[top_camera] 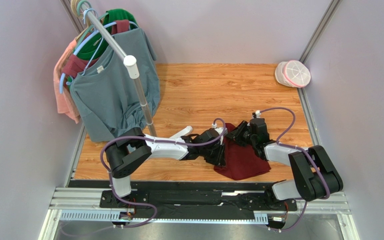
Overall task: Fold the napkin, place the utensils inside, and roll it up
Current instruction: Roll the napkin with the utensil
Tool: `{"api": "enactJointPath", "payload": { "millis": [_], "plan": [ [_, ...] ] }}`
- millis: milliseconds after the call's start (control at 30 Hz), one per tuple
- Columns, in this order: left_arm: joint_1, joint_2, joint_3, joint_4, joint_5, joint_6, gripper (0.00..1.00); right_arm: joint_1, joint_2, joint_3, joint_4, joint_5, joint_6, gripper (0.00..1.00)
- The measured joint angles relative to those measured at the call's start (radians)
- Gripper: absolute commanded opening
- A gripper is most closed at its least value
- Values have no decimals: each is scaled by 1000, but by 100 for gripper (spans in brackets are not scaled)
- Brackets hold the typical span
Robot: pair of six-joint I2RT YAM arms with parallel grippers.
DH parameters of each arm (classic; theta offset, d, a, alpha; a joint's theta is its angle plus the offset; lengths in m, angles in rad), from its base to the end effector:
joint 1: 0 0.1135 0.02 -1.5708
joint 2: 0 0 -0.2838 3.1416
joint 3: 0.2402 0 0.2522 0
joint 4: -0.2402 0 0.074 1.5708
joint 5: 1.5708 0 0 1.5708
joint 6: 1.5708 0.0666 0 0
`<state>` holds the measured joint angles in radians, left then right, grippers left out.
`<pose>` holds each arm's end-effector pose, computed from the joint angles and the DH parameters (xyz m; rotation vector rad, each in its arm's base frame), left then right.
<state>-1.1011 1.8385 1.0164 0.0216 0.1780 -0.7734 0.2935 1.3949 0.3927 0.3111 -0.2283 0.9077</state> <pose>0.1719 -0.3646 0.1484 0.5257 2.5933 -1.0037 0.2443 0.0896 0.1303 0.6014 2.3242 0.8643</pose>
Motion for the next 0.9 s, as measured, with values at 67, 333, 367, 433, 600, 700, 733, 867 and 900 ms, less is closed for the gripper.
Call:
{"api": "enactJointPath", "payload": {
  "millis": [67, 333, 367, 433, 600, 700, 733, 867, 900],
  "plan": [
    [-3, -13, -13, 6, -16, -23, 48, 0, 4, -1, 8, -1, 2, 27],
    [-5, -83, -81, 32, -68, -100, 57, 0, 20, -1, 35, -10, 5, 26],
    [-4, -87, -84, 32, -72, -104, 57, 0, 21, -1, 35, -10, 5, 26],
    [0, -97, -94, 31, -77, -105, 57, 0, 22, -1, 37, -10, 5, 26],
    [16, -137, -118, 7, -99, -99, 57, 0, 24, -1, 42, -10, 5, 26],
    [31, -171, -130, -5, -111, -96, 57, 0, 24, -1, 42, -10, 5, 26],
    [39, -187, -140, -3, -116, -96, 57, 0, 24, -1, 42, -10, 5, 26],
    [71, -209, -153, -2, -121, -93, 61, 0, 24, -1, 42, -10, 5, 26],
    [77, -209, -154, 2, -120, -93, 62, 0, 24, -1, 42, -10, 5, 27]
  ]
}}
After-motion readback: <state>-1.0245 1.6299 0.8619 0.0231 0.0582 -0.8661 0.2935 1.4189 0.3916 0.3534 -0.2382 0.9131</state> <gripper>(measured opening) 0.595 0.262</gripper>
